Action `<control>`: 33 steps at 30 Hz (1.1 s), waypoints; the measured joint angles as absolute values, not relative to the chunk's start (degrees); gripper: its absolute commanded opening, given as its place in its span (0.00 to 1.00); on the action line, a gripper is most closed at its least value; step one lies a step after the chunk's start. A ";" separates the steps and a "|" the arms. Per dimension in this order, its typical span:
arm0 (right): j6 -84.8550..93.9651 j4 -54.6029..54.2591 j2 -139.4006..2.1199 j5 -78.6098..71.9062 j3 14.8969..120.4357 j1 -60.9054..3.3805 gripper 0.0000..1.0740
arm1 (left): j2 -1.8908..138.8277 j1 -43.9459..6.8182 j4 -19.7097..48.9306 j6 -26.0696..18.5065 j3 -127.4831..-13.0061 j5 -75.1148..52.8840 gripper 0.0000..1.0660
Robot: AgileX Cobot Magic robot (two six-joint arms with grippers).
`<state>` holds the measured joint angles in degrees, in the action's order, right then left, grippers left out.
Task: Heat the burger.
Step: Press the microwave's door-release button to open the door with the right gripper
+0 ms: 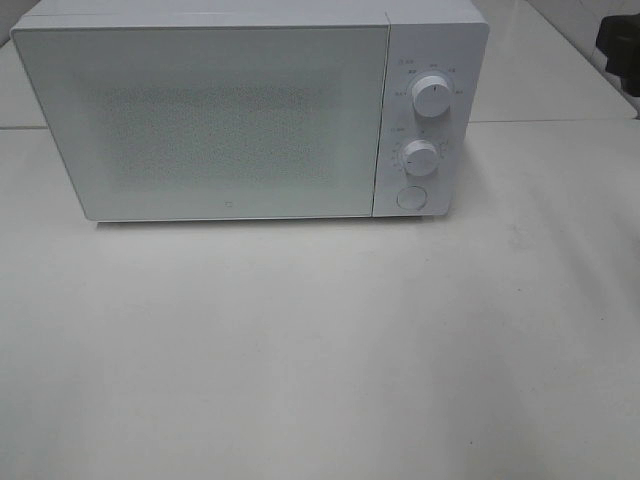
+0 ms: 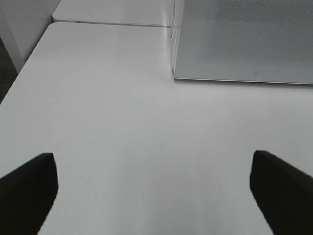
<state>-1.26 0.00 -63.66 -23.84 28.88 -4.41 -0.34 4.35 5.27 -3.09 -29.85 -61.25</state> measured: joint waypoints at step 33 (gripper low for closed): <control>10.49 -37.24 -91.90 -65.32 15.24 -33.40 0.70 | -0.34 4.35 5.27 -3.09 -29.85 -61.25 0.94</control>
<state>10.49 -37.24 -91.90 -65.32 15.24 -33.40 -0.34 4.35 5.27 -3.09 -29.85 -61.25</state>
